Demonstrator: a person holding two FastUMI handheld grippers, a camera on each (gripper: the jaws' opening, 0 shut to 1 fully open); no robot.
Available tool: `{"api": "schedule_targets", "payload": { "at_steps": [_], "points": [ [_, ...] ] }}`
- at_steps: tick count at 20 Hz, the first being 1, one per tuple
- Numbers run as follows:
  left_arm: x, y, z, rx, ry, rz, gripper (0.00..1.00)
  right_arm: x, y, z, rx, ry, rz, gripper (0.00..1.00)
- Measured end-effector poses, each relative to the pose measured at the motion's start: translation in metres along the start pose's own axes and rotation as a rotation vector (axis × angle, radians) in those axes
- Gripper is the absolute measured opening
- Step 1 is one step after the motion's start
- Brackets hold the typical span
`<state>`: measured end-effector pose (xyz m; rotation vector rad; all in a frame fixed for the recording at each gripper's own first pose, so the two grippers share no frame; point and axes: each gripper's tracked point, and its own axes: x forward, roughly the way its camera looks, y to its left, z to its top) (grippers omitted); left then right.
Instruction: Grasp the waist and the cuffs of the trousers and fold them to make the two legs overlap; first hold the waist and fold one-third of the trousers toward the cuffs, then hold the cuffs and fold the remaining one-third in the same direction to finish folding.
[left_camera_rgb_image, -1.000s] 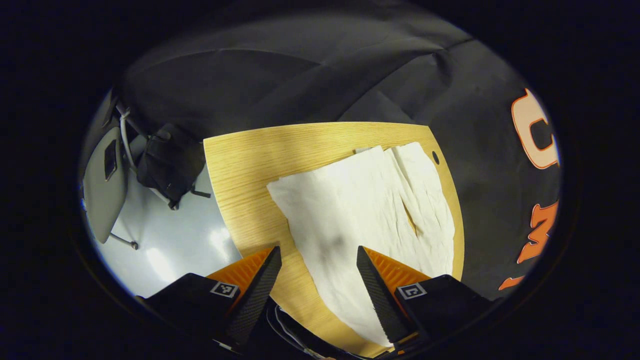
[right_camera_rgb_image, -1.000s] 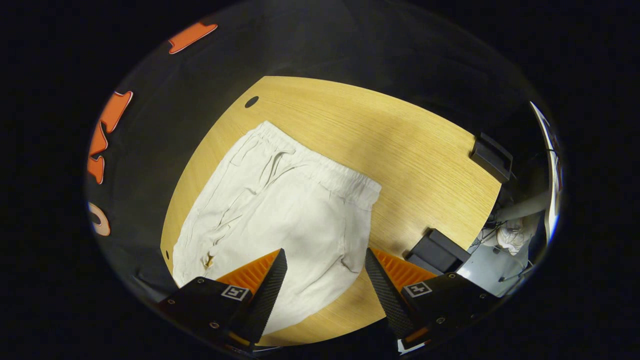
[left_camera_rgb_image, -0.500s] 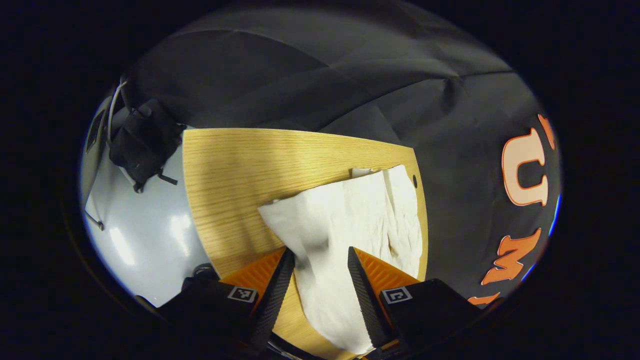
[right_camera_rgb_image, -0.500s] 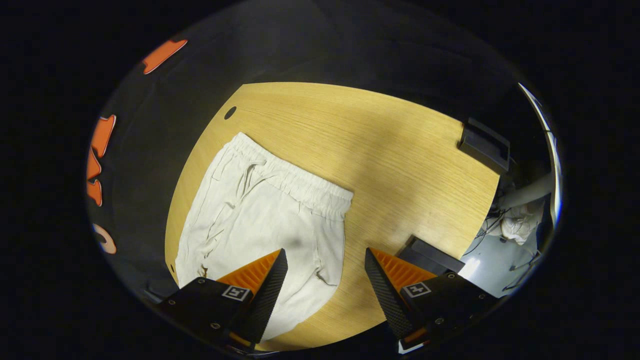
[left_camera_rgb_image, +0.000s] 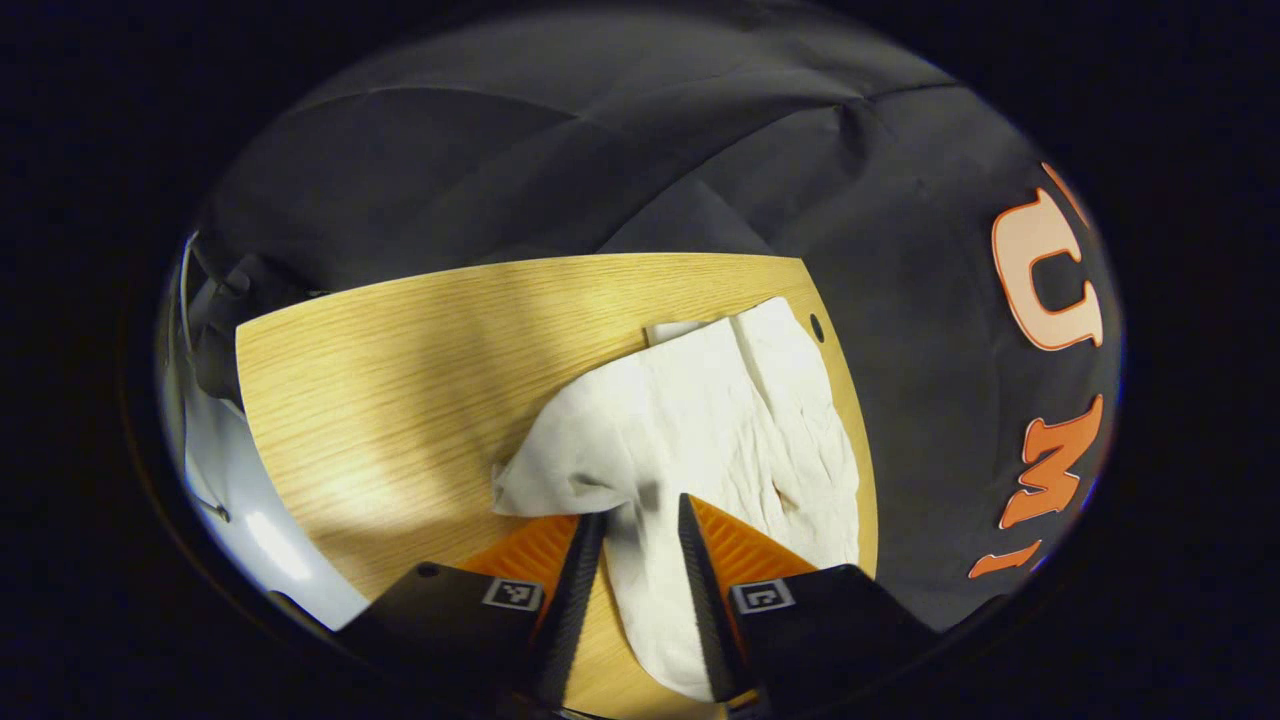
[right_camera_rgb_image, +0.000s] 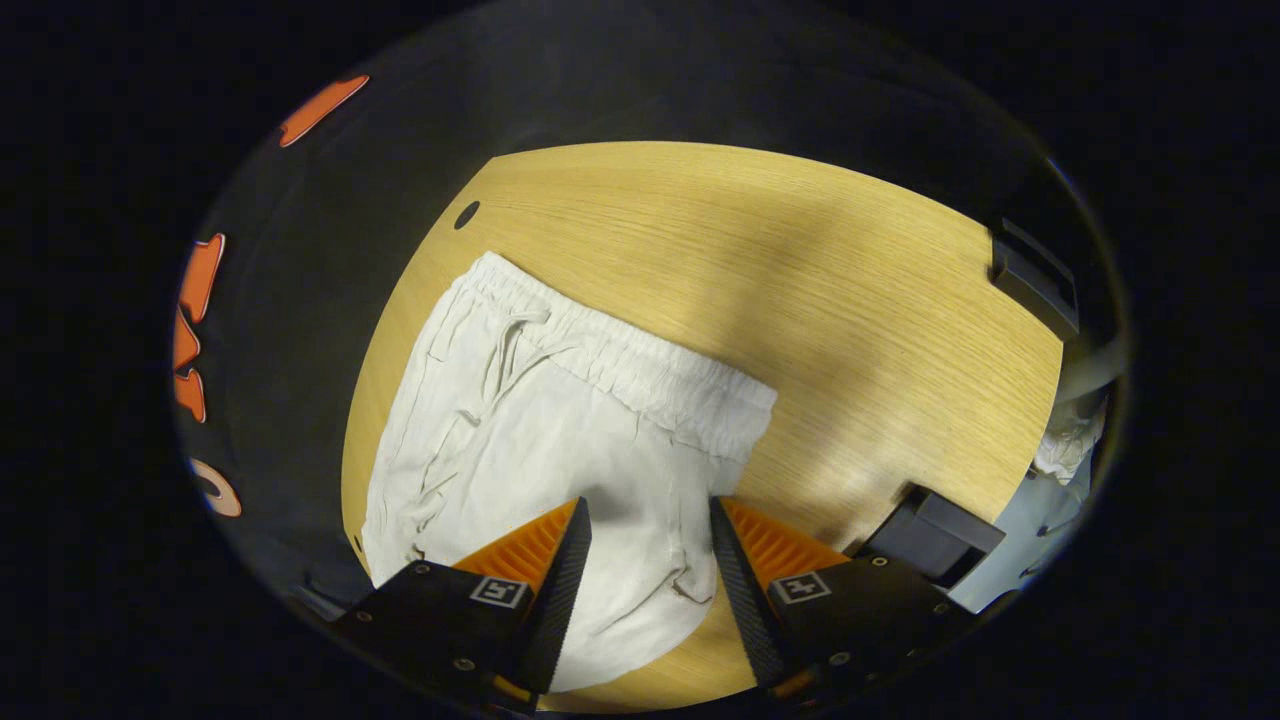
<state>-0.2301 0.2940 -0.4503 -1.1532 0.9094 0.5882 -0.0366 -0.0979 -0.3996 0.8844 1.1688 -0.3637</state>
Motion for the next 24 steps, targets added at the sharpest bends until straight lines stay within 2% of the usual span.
{"api": "schedule_targets", "payload": {
  "at_steps": [1, 2, 3, 4, 6, 8, 9, 13, 16, 21, 22, 23, 24],
  "points": [
    [0.001, 0.003, 0.001, 0.023, -0.003, 0.021, 0.43, 0.002, -0.002, 0.001, 0.0, 0.0, -0.013, 0.68],
    [0.002, 0.008, 0.001, 0.046, 0.0, 0.031, 0.35, 0.003, -0.004, 0.0, 0.003, 0.004, -0.01, 0.53],
    [0.002, 0.006, 0.002, 0.058, -0.001, 0.036, 0.16, 0.004, -0.007, 0.0, 0.016, -0.001, 0.003, 0.47],
    [0.004, 0.004, 0.003, 0.055, -0.003, 0.029, 0.11, 0.003, -0.011, 0.001, 0.043, 0.001, 0.025, 0.28],
    [0.004, 0.004, -0.003, 0.046, 0.012, 0.021, 0.08, 0.001, -0.013, 0.002, 0.137, 0.007, 0.096, 0.08],
    [-0.004, 0.006, -0.003, 0.053, 0.024, 0.041, 0.09, 0.003, -0.012, 0.002, 0.223, 0.003, 0.155, 0.04],
    [-0.005, 0.004, -0.005, 0.066, 0.023, 0.042, 0.07, 0.005, -0.012, 0.002, 0.234, -0.009, 0.16, 0.03],
    [-0.032, -0.022, 0.005, 0.084, -0.025, -0.023, 0.09, -0.01, -0.005, 0.01, 0.191, -0.034, 0.194, 0.01],
    [-0.051, -0.043, 0.012, 0.127, -0.061, -0.06, 0.06, -0.023, 0.009, 0.018, 0.2, -0.027, 0.261, 0.01],
    [-0.068, -0.083, 0.019, 0.173, -0.107, -0.065, 0.06, -0.039, 0.05, 0.04, 0.165, 0.001, 0.365, 0.01],
    [-0.069, -0.092, 0.022, 0.193, -0.111, -0.061, 0.06, -0.04, 0.056, 0.043, 0.151, 0.004, 0.369, 0.05],
    [-0.069, -0.1, 0.024, 0.207, -0.114, -0.057, 0.06, -0.039, 0.062, 0.047, 0.139, 0.004, 0.373, 0.01],
    [-0.067, -0.109, 0.027, 0.215, -0.111, -0.062, 0.06, -0.038, 0.065, 0.05, 0.127, 0.003, 0.368, 0.01]
  ]
}}
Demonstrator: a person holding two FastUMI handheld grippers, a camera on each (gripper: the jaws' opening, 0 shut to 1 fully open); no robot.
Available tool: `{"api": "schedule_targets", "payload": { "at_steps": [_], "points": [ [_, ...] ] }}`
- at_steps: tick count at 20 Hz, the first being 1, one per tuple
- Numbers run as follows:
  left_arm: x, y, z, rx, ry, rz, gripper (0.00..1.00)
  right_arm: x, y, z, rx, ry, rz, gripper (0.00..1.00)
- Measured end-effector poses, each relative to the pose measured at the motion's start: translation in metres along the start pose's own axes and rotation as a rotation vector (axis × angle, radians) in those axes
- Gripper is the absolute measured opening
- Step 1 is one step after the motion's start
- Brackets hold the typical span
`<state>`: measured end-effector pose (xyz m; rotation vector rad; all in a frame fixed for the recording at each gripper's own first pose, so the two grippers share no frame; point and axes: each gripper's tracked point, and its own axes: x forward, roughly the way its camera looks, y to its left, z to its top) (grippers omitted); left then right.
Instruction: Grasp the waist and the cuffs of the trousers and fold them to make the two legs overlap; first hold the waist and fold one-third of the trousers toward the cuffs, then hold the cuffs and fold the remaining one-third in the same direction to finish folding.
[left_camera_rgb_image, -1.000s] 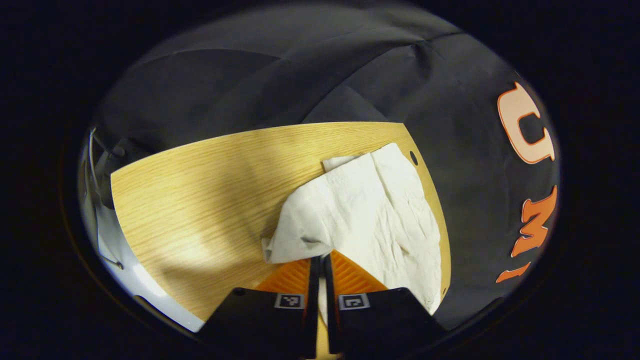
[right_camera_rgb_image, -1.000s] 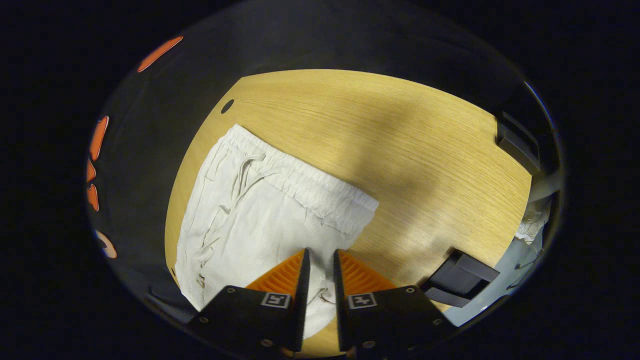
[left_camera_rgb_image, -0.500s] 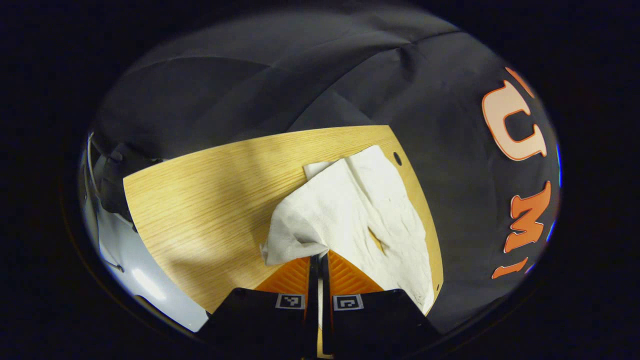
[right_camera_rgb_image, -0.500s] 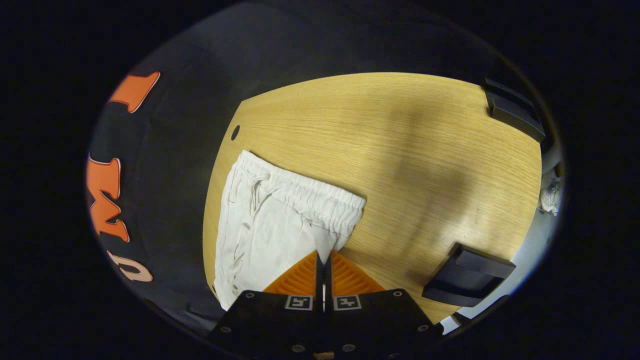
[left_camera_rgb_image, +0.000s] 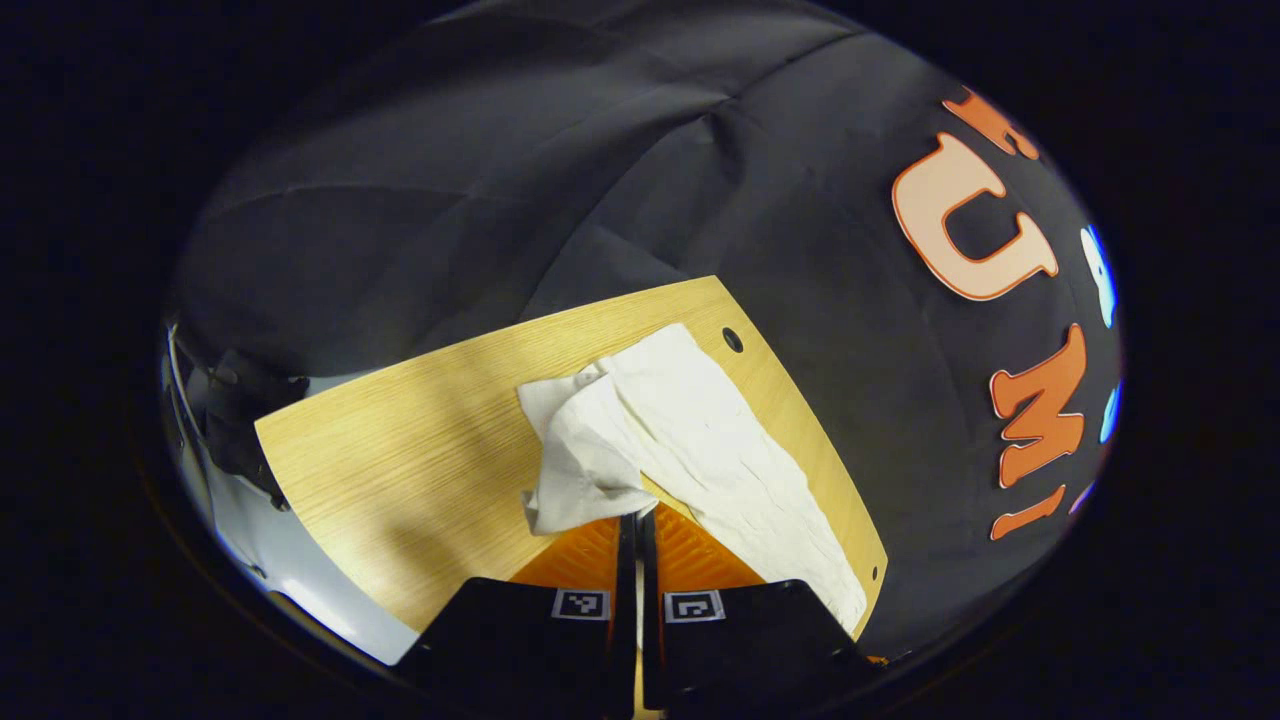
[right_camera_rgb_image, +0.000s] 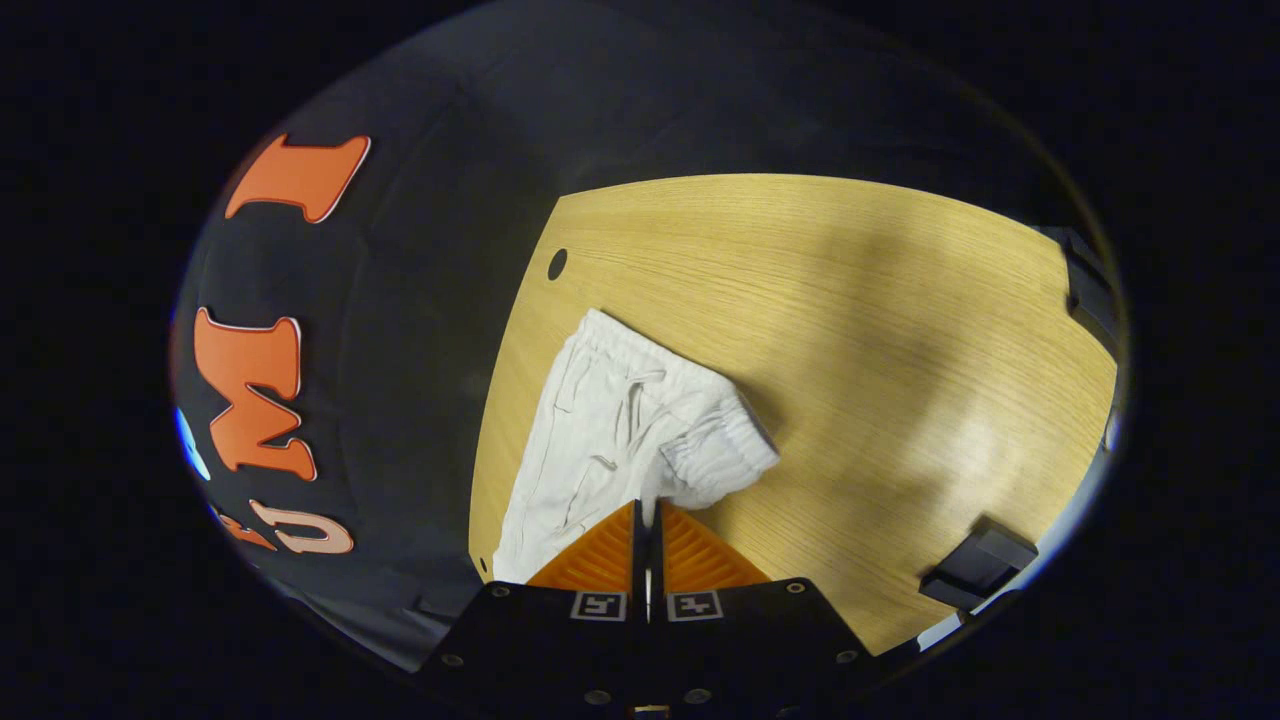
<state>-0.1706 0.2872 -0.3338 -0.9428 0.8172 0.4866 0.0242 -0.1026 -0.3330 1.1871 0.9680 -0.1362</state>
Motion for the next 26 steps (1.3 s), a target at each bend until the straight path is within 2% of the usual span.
{"api": "schedule_targets", "payload": {
  "at_steps": [2, 4, 8, 11, 12, 13, 14, 20, 21, 22, 26],
  "points": [
    [0.008, -0.01, 0.007, 0.027, 0.014, -0.01, 0.06, 0.007, 0.0, 0.002, -0.01, -0.007, -0.025, 0.01],
    [0.018, -0.023, 0.02, 0.04, 0.017, -0.039, 0.06, 0.012, 0.008, 0.004, 0.002, -0.035, -0.016, 0.01],
    [0.046, -0.039, 0.049, 0.055, 0.031, -0.065, 0.09, 0.018, 0.034, 0.022, 0.024, -0.096, -0.006, 0.01],
    [0.075, -0.049, 0.062, 0.046, 0.052, -0.072, 0.06, 0.029, 0.061, 0.039, 0.027, -0.124, 0.006, 0.01],
    [0.085, -0.053, 0.067, 0.052, 0.063, -0.075, 0.06, 0.033, 0.068, 0.045, 0.025, -0.133, -0.001, 0.05],
    [0.096, -0.059, 0.07, 0.064, 0.075, -0.078, 0.09, 0.04, 0.075, 0.049, 0.023, -0.131, 0.0, 0.0],
    [0.106, -0.064, 0.073, 0.081, 0.089, -0.078, 0.06, 0.049, 0.083, 0.054, 0.021, -0.134, -0.002, 0.01],
    [0.157, -0.076, 0.087, 0.124, 0.165, -0.047, 0.06, 0.101, 0.113, 0.071, 0.015, -0.111, -0.028, 0.0],
    [0.164, -0.075, 0.088, 0.129, 0.173, -0.042, 0.09, 0.109, 0.117, 0.074, 0.01, -0.106, -0.034, 0.0],
    [0.169, -0.074, 0.088, 0.136, 0.184, -0.032, 0.04, 0.118, 0.121, 0.077, 0.003, -0.102, -0.039, 0.0],
    [0.204, -0.064, 0.085, 0.15, 0.237, 0.012, 0.06, 0.161, 0.132, 0.091, -0.003, -0.078, -0.1, 0.0]
  ]
}}
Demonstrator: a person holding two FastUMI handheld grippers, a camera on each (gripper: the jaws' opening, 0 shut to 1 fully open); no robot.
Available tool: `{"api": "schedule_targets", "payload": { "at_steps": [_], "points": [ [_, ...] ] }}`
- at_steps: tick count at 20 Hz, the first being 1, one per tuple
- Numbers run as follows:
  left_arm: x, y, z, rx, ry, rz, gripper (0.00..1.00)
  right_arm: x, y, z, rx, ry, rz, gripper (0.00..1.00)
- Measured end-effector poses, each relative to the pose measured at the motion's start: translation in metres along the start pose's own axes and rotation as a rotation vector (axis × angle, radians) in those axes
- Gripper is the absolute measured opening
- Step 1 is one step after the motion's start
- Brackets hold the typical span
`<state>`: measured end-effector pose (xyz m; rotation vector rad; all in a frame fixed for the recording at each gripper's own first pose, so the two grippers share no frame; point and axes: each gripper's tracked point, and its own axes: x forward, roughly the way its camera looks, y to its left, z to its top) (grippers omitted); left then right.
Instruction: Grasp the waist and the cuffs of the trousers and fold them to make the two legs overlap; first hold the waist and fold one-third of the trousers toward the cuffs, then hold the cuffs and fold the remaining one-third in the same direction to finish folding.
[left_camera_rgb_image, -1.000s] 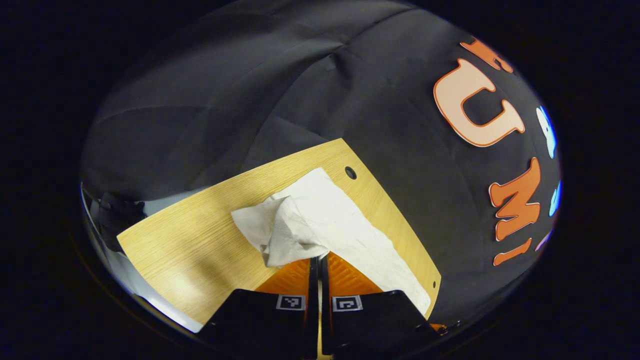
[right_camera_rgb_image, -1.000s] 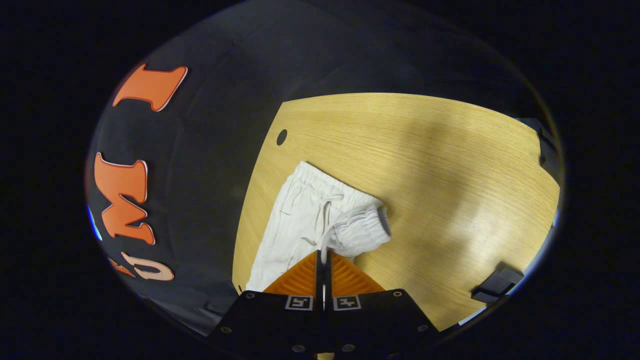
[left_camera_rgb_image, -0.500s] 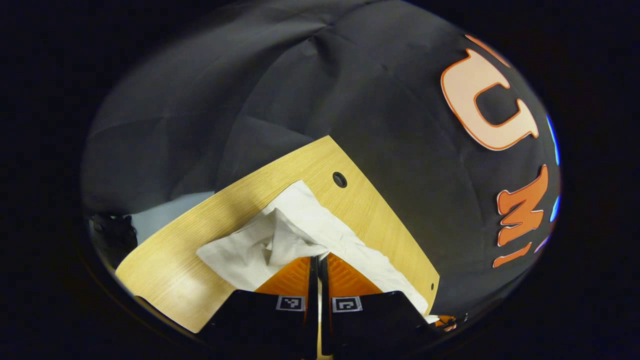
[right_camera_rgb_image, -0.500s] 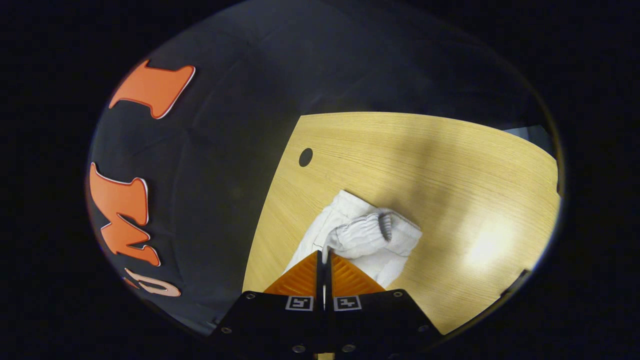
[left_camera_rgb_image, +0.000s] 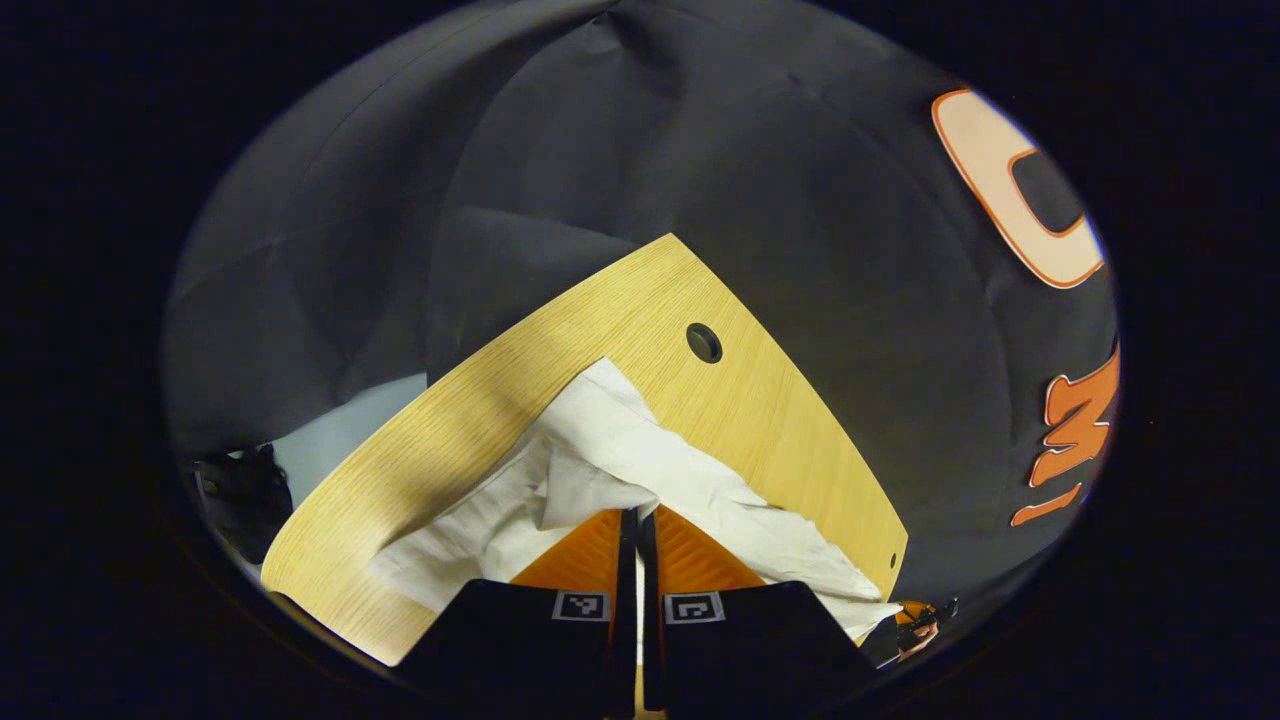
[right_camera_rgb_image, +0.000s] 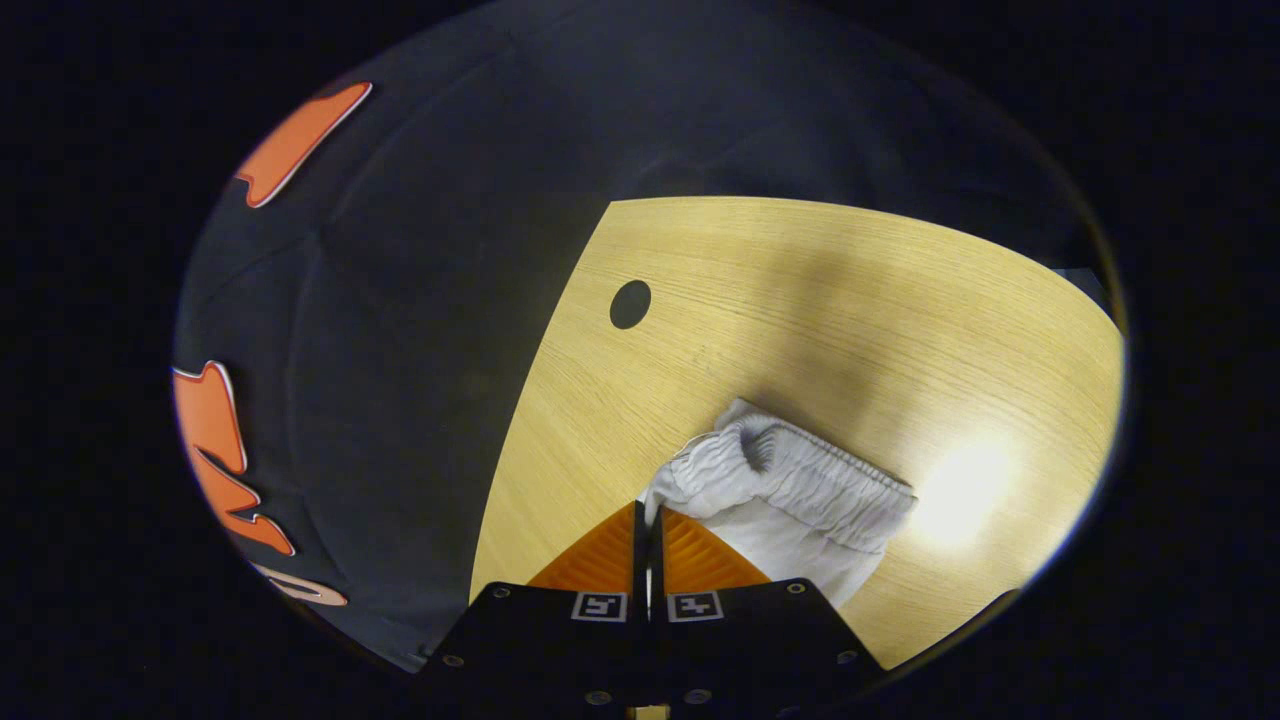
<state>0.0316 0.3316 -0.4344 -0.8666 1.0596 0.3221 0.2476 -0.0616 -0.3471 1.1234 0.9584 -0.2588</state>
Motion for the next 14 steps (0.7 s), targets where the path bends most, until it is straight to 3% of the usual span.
{"api": "schedule_targets", "payload": {
  "at_steps": [2, 4, 5, 7, 9, 10, 11, 12, 14],
  "points": [
    [0.009, 0.011, 0.003, 0.053, 0.0, 0.065, 0.13, 0.016, 0.002, 0.006, 0.031, -0.012, -0.02, 0.01],
    [0.002, 0.013, 0.005, 0.1, 0.002, 0.103, 0.23, 0.016, 0.016, 0.011, 0.055, -0.027, 0.035, 0.01],
    [-0.001, 0.012, 0.007, 0.113, 0.002, 0.11, 0.23, 0.016, 0.019, 0.013, 0.043, -0.031, 0.046, 0.06],
    [-0.002, 0.008, 0.006, 0.145, 0.001, 0.117, 0.47, 0.009, 0.015, 0.015, -0.017, -0.055, 0.035, 0.2],
    [-0.016, -0.007, 0.004, 0.189, 0.003, 0.11, 0.75, -0.003, 0.003, 0.013, -0.089, -0.053, 0.006, 0.43],
    [-0.021, -0.012, 0.002, 0.217, 0.007, 0.115, 0.89, -0.009, -0.006, 0.013, -0.124, -0.051, -0.02, 0.6],
    [-0.027, -0.019, 0.0, 0.24, 0.01, 0.111, 0.96, -0.016, -0.017, 0.013, -0.16, -0.05, -0.048, 0.58],
    [-0.031, -0.027, -0.004, 0.259, 0.028, 0.107, 0.96, -0.025, -0.026, 0.014, -0.197, -0.053, -0.071, 0.8],
    [-0.044, -0.043, -0.018, 0.303, 0.072, 0.097, 0.92, -0.036, -0.044, 0.011, -0.266, -0.043, -0.119, 0.89]
  ]
}}
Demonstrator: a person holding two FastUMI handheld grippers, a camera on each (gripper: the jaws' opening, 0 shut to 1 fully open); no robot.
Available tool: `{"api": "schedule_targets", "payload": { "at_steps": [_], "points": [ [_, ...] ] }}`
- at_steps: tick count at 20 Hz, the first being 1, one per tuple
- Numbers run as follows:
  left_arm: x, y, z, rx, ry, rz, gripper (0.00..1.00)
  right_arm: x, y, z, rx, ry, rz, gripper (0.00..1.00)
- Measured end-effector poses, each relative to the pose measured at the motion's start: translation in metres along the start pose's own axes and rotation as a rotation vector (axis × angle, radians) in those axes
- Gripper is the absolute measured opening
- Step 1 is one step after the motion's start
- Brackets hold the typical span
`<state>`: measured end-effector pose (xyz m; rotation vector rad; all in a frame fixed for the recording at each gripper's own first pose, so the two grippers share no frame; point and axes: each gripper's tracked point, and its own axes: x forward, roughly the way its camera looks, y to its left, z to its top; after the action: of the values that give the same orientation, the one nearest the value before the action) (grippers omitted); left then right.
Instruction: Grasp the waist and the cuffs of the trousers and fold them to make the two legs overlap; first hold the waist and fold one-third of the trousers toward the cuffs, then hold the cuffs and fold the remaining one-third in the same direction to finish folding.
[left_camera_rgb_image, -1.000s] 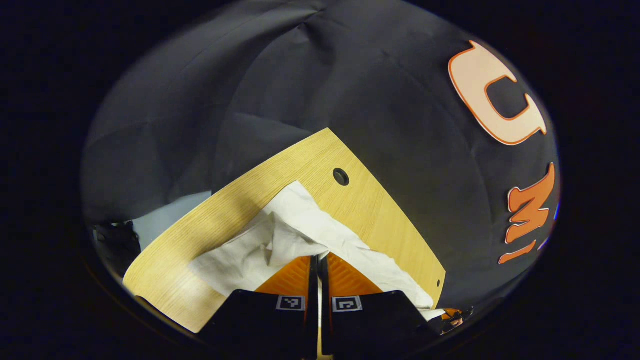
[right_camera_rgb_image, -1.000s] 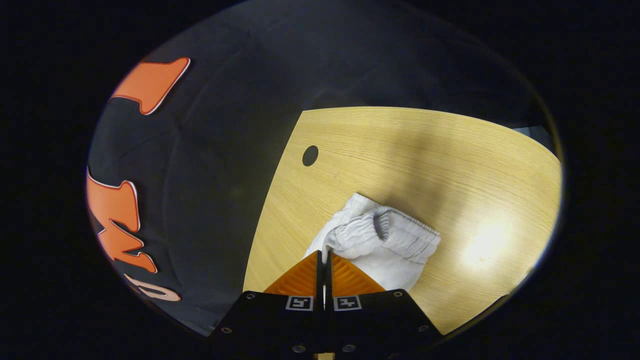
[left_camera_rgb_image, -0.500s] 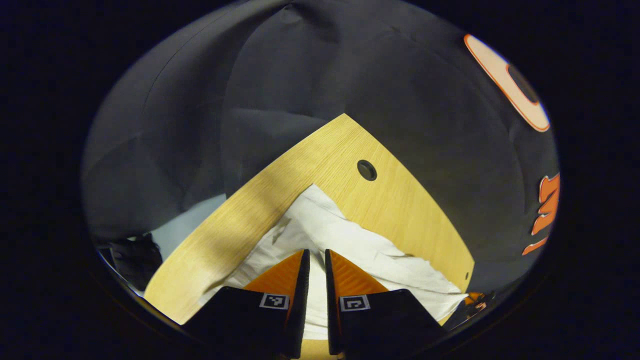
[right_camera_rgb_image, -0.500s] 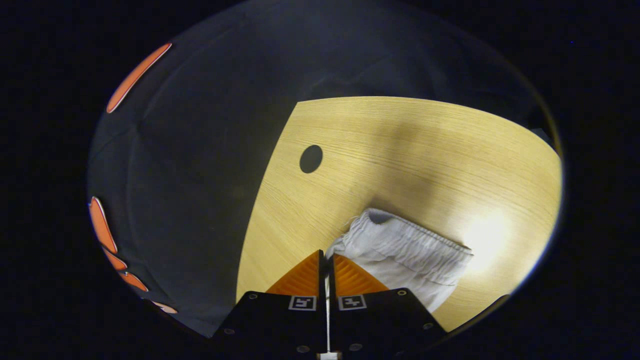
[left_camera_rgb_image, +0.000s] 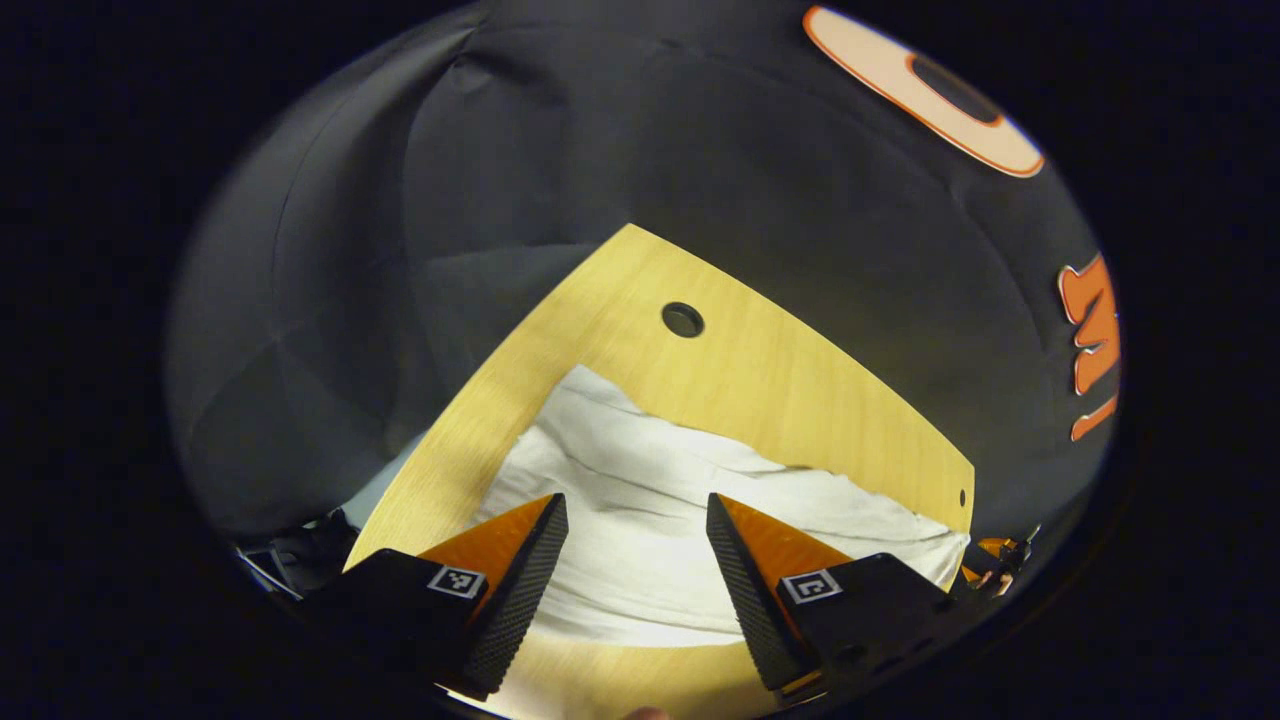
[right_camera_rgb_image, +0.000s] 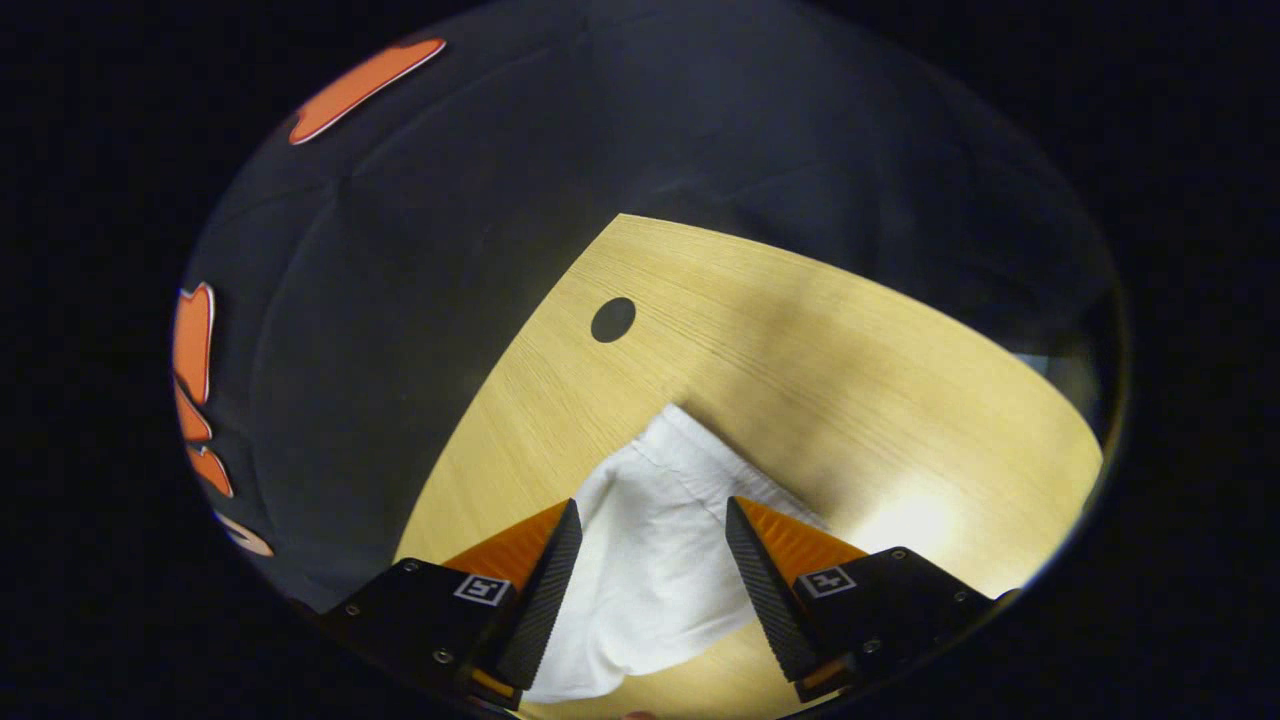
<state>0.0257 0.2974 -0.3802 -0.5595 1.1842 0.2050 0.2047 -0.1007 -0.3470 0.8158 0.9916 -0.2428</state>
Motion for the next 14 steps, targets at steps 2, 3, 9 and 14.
{"api": "schedule_targets", "payload": {
  "at_steps": [2, 3, 9, 14],
  "points": [
    [-0.012, -0.017, -0.011, 0.05, 0.034, -0.016, 0.96, -0.008, -0.014, -0.013, -0.047, 0.036, -0.035, 0.93],
    [-0.02, -0.027, -0.015, 0.067, 0.045, -0.025, 1.0, -0.011, -0.02, -0.019, -0.065, 0.052, -0.049, 0.94],
    [-0.056, -0.057, -0.055, 0.138, 0.099, -0.037, 0.98, -0.017, -0.042, -0.056, -0.099, 0.122, -0.054, 0.96],
    [-0.084, -0.062, -0.08, 0.168, 0.042, 0.007, 1.0, -0.005, -0.057, -0.062, -0.074, 0.124, -0.071, 0.96]
  ]
}}
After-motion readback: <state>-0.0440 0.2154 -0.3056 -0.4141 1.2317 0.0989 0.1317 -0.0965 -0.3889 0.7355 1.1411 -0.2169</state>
